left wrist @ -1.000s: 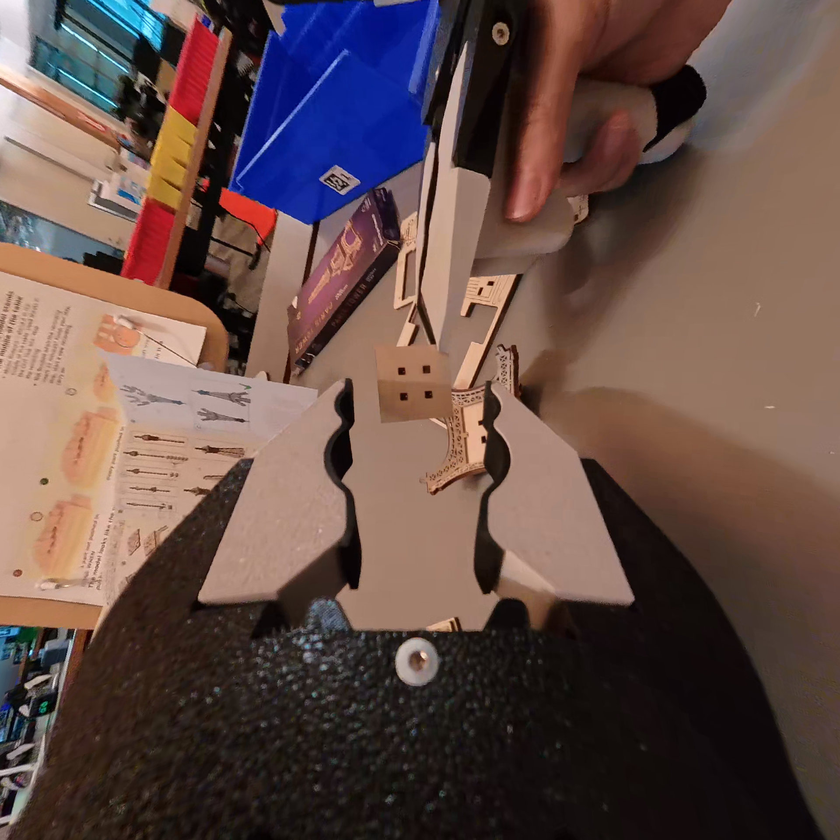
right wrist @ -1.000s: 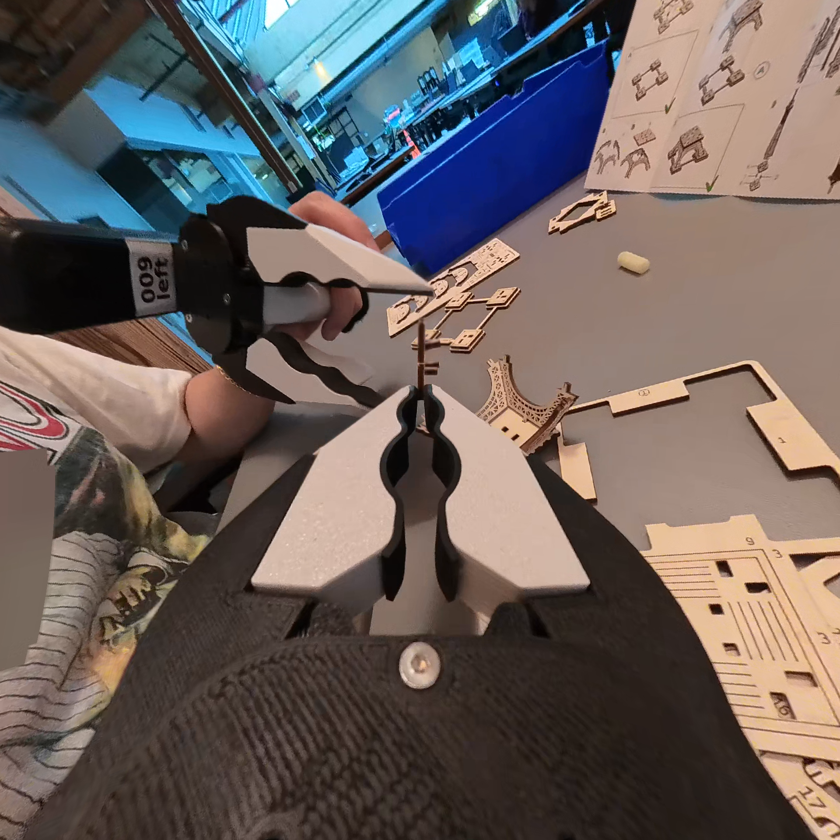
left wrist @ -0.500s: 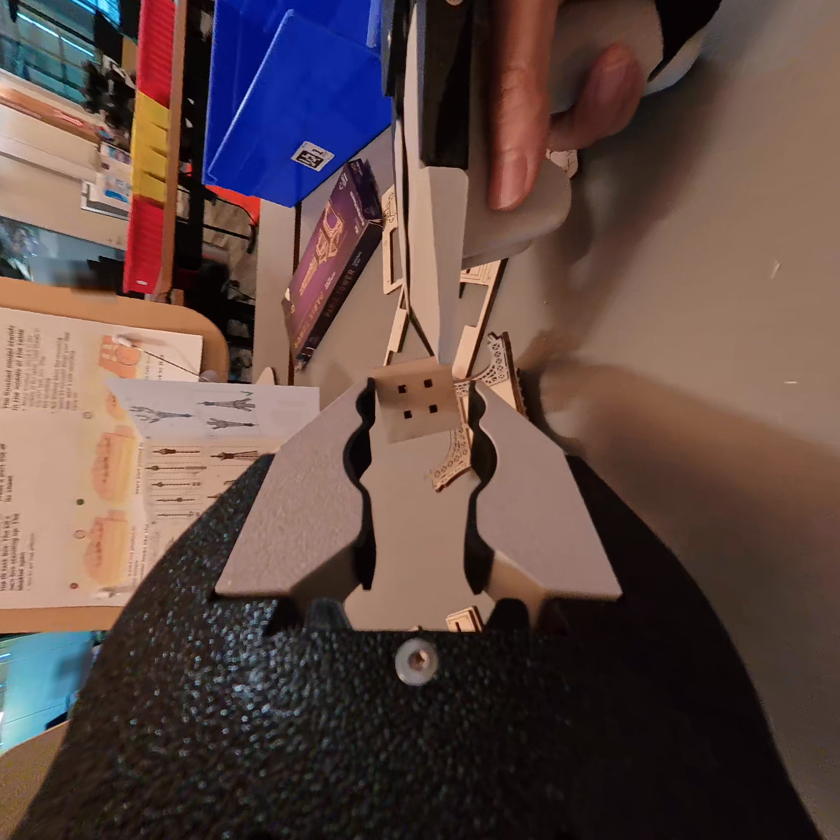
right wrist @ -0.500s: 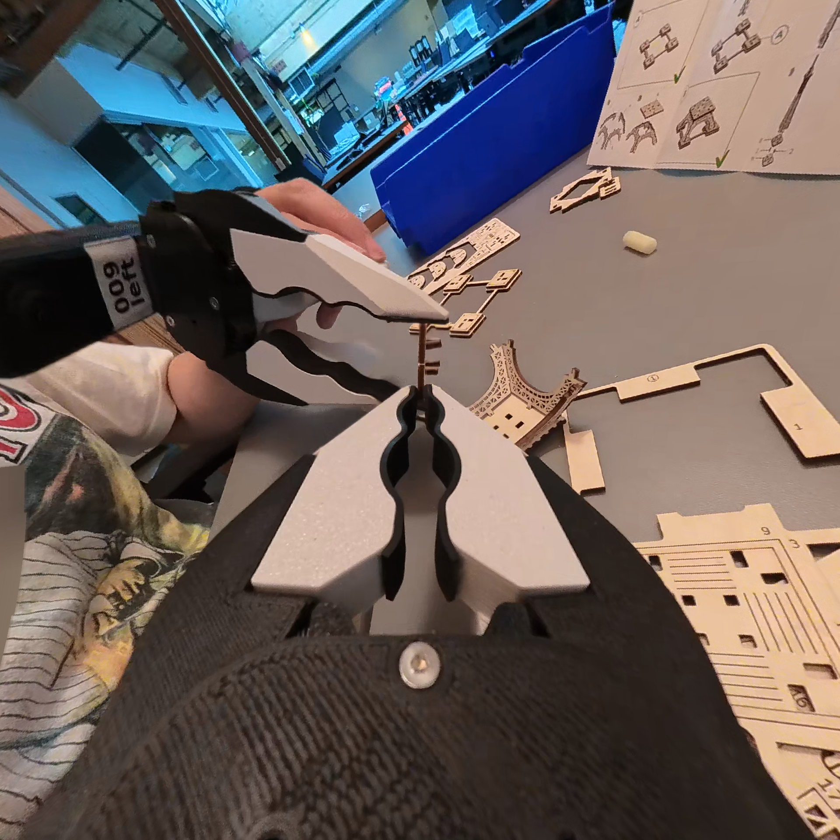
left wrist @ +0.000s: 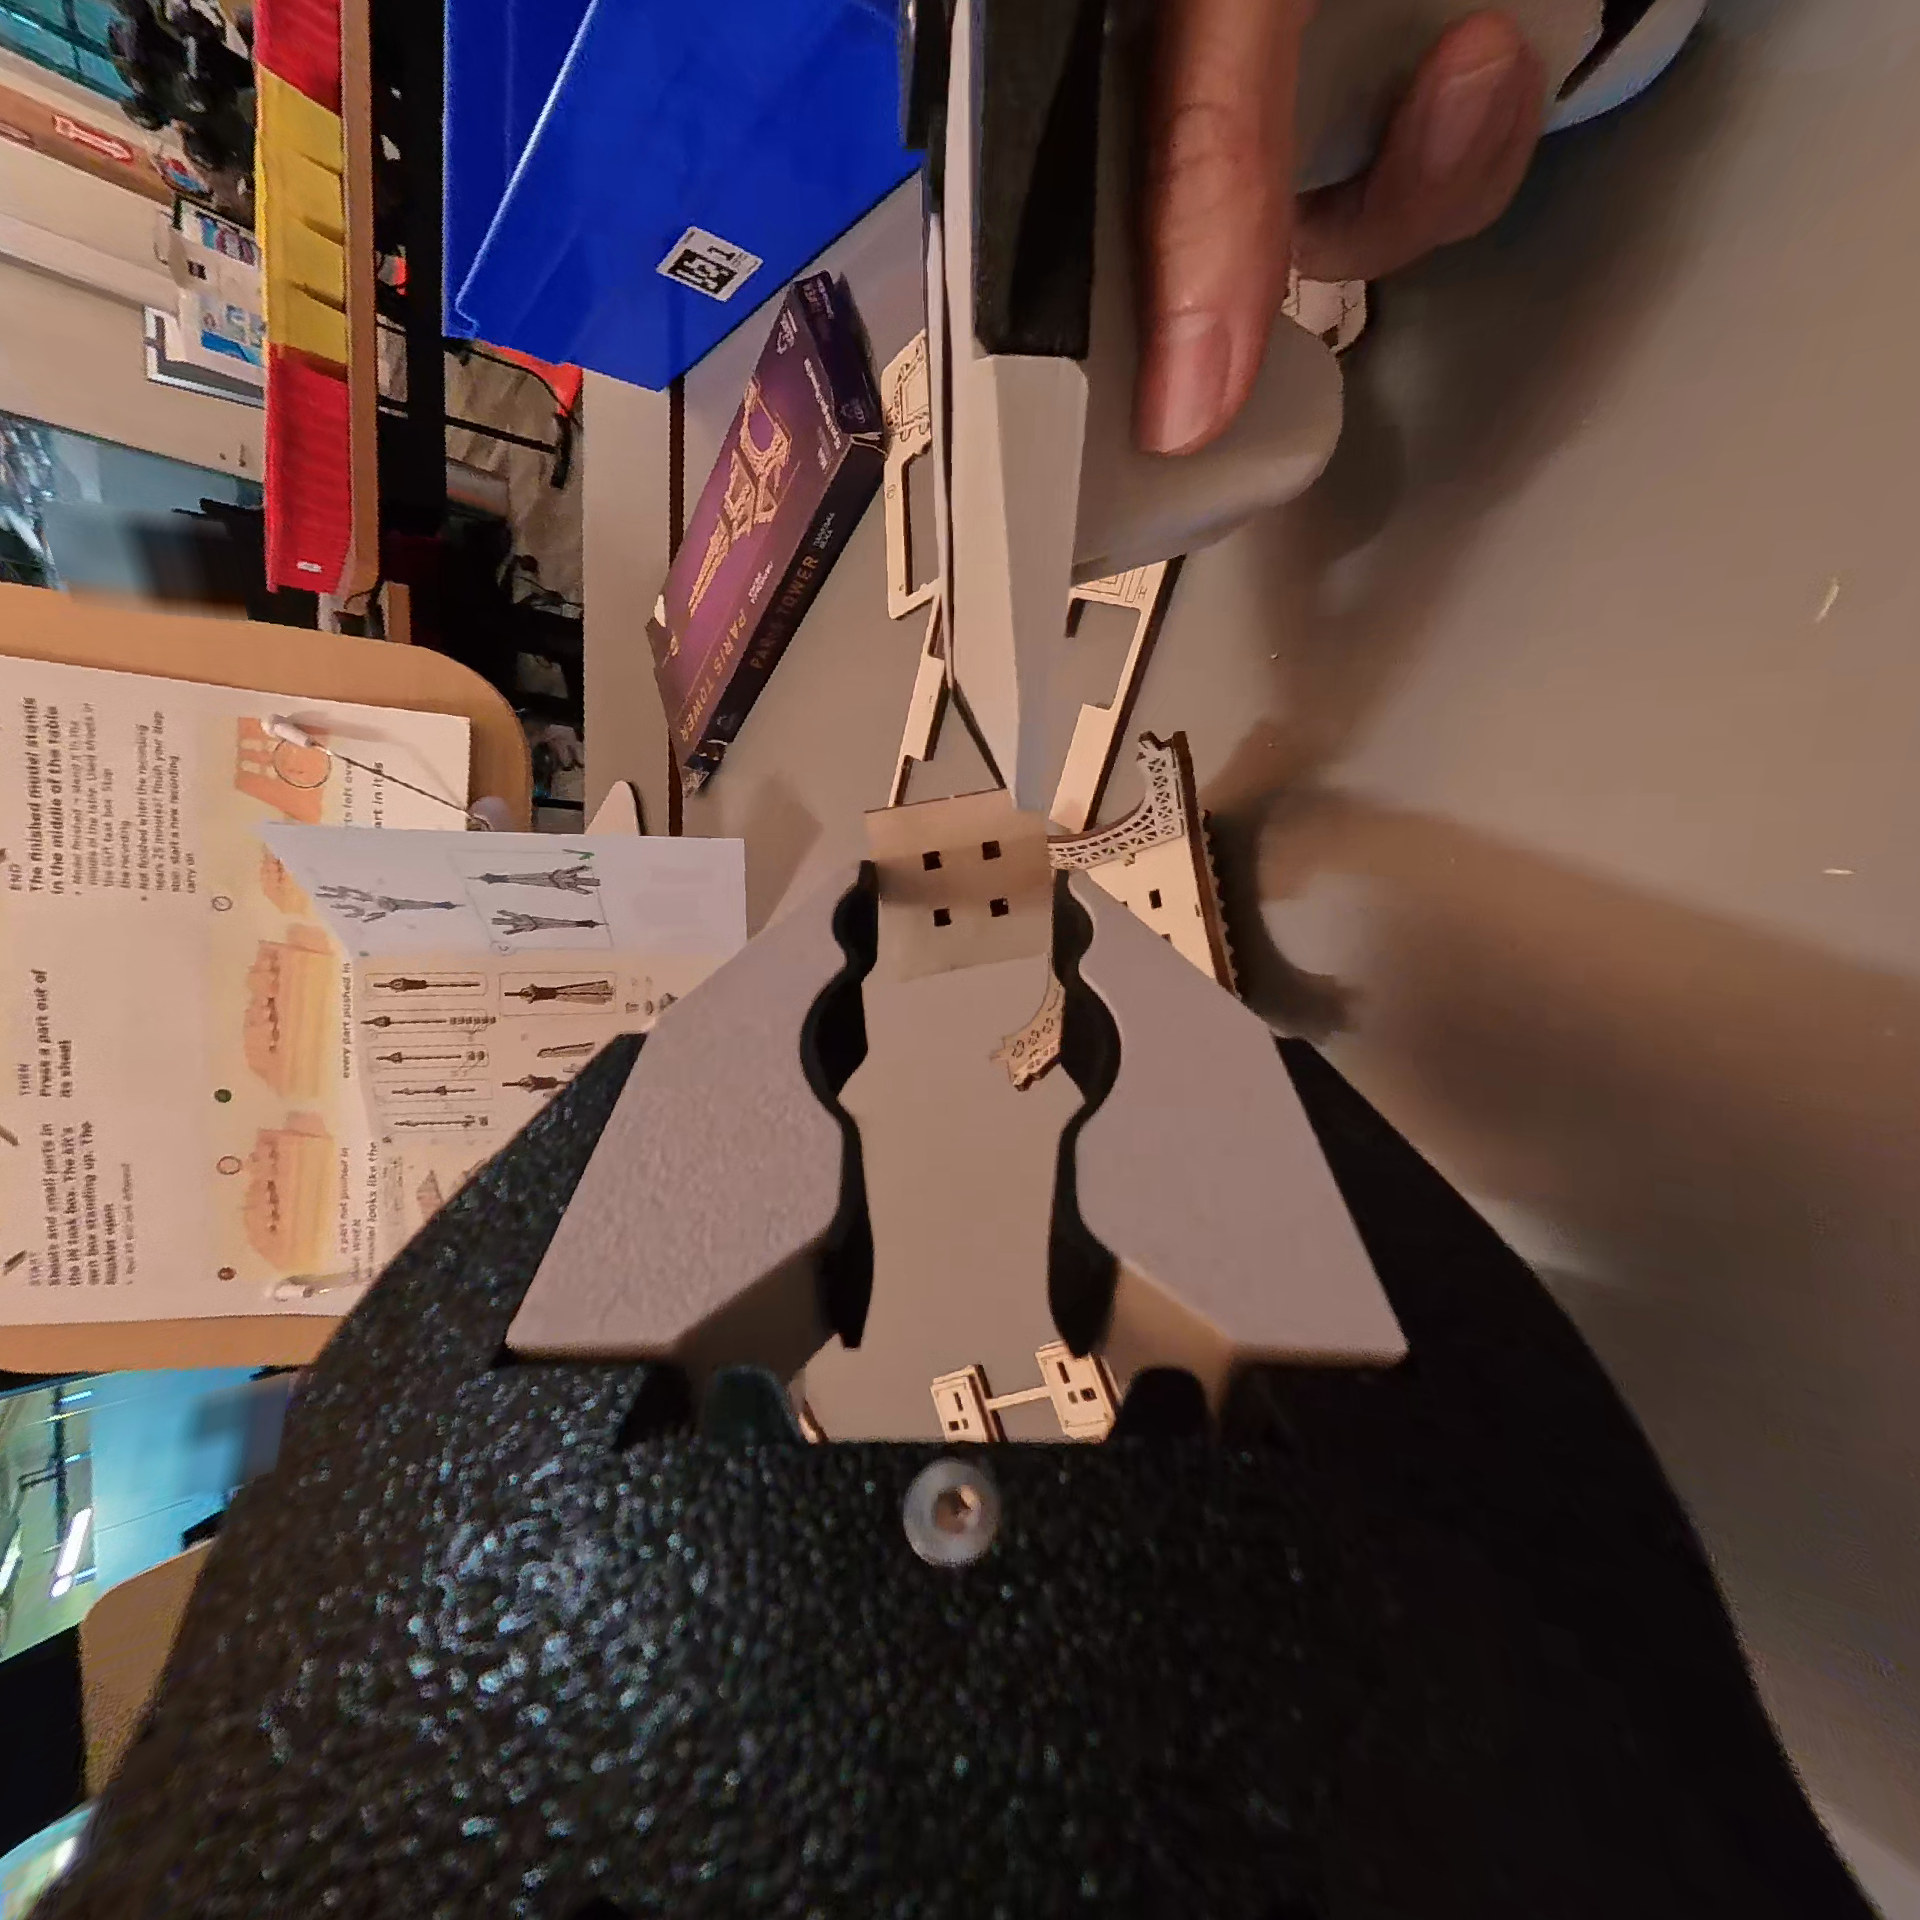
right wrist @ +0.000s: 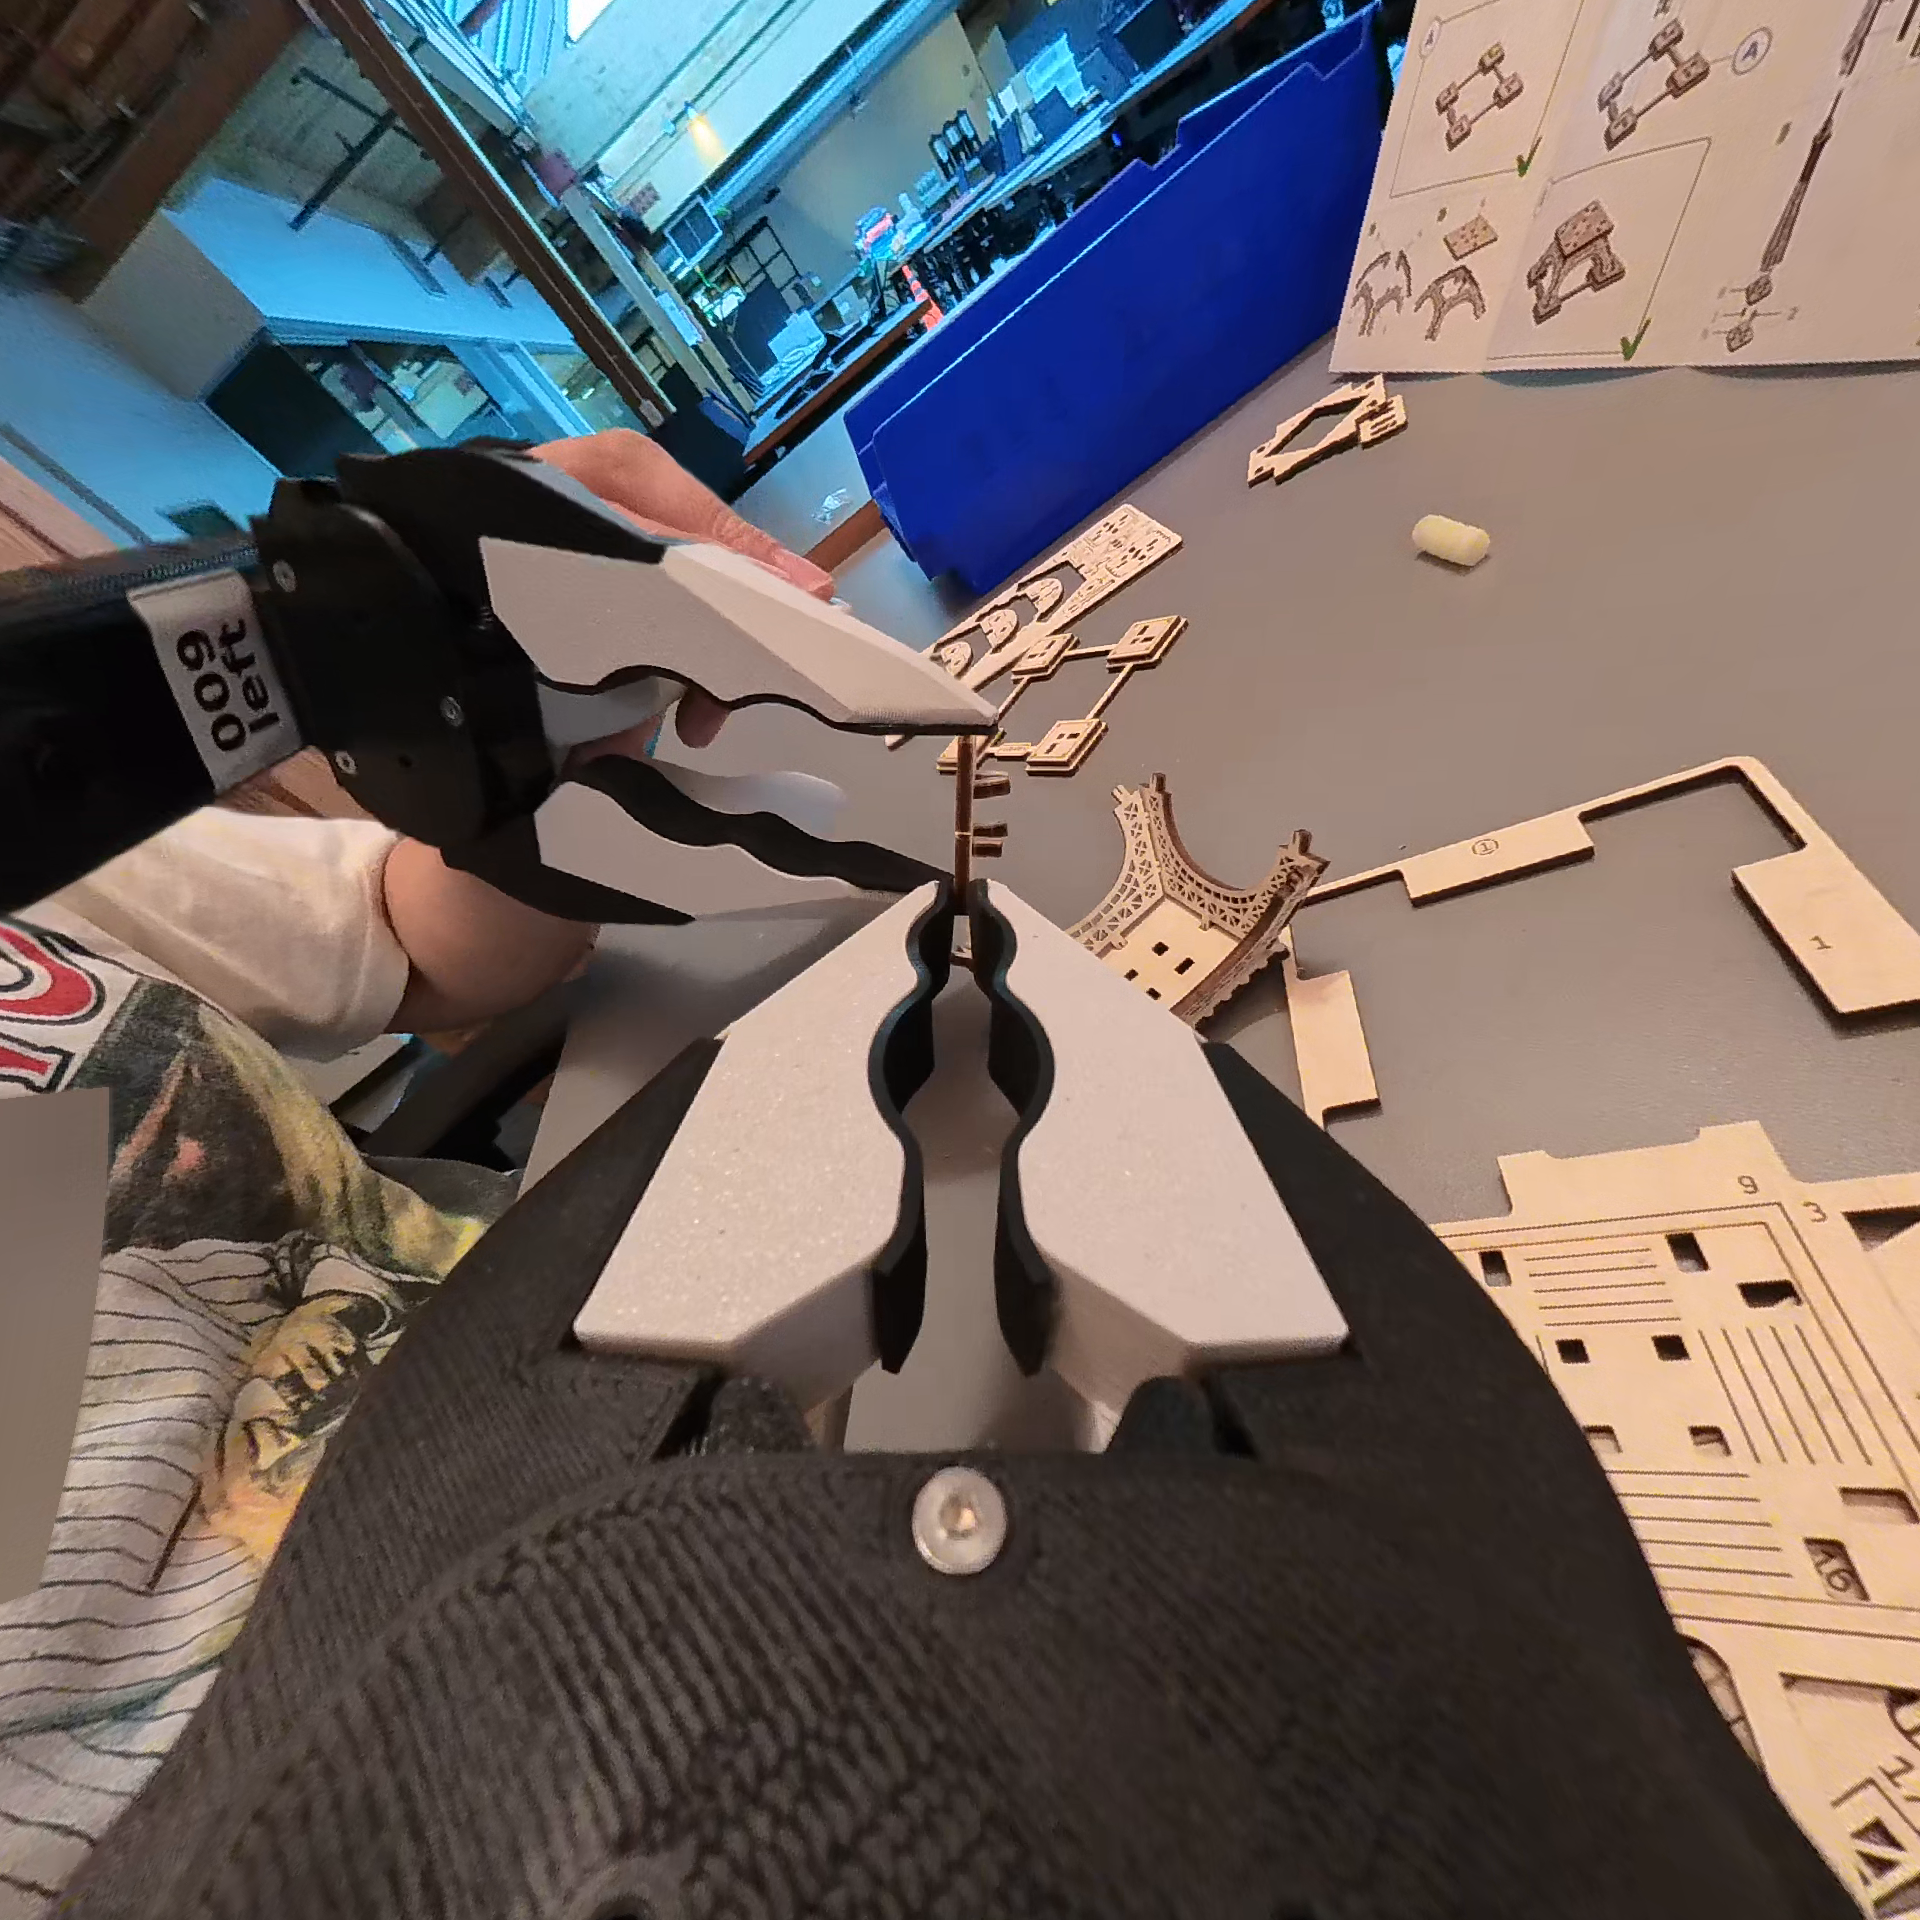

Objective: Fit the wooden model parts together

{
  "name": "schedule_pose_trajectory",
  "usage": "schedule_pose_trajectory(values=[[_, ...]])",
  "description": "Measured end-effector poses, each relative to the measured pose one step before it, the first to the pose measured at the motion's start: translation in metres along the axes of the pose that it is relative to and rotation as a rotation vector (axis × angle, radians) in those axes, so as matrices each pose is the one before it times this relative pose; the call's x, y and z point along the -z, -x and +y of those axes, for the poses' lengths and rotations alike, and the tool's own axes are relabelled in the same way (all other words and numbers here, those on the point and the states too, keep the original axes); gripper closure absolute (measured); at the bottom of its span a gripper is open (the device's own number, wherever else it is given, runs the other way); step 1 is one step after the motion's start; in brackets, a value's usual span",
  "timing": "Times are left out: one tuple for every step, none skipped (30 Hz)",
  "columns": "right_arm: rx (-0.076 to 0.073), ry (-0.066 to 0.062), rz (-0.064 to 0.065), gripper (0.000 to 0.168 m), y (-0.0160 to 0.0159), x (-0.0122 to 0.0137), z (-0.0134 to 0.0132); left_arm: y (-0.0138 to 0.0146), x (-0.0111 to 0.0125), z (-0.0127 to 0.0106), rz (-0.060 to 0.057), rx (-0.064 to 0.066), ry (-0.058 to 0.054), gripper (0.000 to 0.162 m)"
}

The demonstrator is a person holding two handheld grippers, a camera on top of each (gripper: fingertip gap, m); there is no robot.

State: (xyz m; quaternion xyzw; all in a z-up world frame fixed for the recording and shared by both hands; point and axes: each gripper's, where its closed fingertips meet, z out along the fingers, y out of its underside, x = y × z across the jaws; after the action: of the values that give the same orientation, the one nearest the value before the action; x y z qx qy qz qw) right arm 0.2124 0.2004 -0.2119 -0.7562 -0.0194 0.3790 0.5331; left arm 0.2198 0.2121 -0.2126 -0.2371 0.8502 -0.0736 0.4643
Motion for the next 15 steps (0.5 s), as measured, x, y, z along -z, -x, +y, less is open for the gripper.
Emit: schedule_pose_trajectory(values=[[0.0058,-0.0004,-0.0013,0.168,0.00073,-0.00005,-0.00003,-0.00018,0.0006,-0.00006,0.0173,0.0137,-0.0058,0.131],[0.0123,0.0017,-0.0001,0.168,0.00115,0.00015,0.00023,-0.00087,0.00084,-0.00037,0.0295,0.0243,-0.0096,0.132],[0.0278,0.0121,0.0064,0.167,0.00048,0.00048,0.00098,-0.00145,0.00057,-0.00015,0.041,0.0328,-0.0111,0.131],[0.0491,0.0192,0.0238,0.167,-0.00176,0.00142,0.00095,-0.00105,-0.00021,0.00163,0.0445,0.0364,-0.0028,0.132],[0.058,0.0157,0.0466,0.167,-0.0048,0.0027,-0.00071,-0.00058,-0.00102,0.00367,0.045,0.0343,0.0066,0.132],[0.0637,0.0088,0.0481,0.168,-0.00531,0.00377,-0.00236,-0.00091,-0.00175,0.00487,0.0504,0.0342,0.0122,0.132],[0.0669,0.0056,0.0408,0.168,-0.00473,0.00409,-0.00289,-0.0002,-0.00239,0.00453,0.0483,0.0354,0.0106,0.132],[0.0738,0.0097,0.0447,0.168,-0.00591,0.00381,-0.00129,0.00016,-0.00272,0.00356,0.0479,0.0354,0.0052,0.132],[0.0817,0.0132,0.0592,0.168,-0.00845,0.00289,0.00081,-0.00179,-0.00326,0.00328,0.063,0.0361,0.0067,0.132],[0.0815,0.0101,0.0603,0.168,-0.00815,0.00192,0.00198,-0.00124,-0.00317,0.00234,0.0595,0.0355,0.0059,0.132],[0.0736,0.008,0.0404,0.168,-0.00442,0.0003,0.00305,0.00069,-0.0029,0.0004,0.0419,0.0326,-0.0011,0.132],[0.0576,0.0121,0.0234,0.168,-0.00145,-0.00127,0.0041,-0.00051,-0.00268,-0.00063,0.0457,0.0308,-0.0011,0.131],[0.0369,0.0135,0.0024,0.168,0.0024,-0.00199,0.0026,-0.00232,-0.00256,-0.00015,0.0533,0.0294,0.0075,0.131],[0.036,0.0118,-0.0166,0.168,0.00578,-0.00195,0.00125,-0.00084,-0.00257,-0.00032,0.036,0.0233,0.0107,0.131],[0.0396,0.0095,-0.0031,0.168,0.00436,-0.00183,0.00094,0.00042,-0.00248,0.0002,0.02,0.0135,0.0153,0.131]])
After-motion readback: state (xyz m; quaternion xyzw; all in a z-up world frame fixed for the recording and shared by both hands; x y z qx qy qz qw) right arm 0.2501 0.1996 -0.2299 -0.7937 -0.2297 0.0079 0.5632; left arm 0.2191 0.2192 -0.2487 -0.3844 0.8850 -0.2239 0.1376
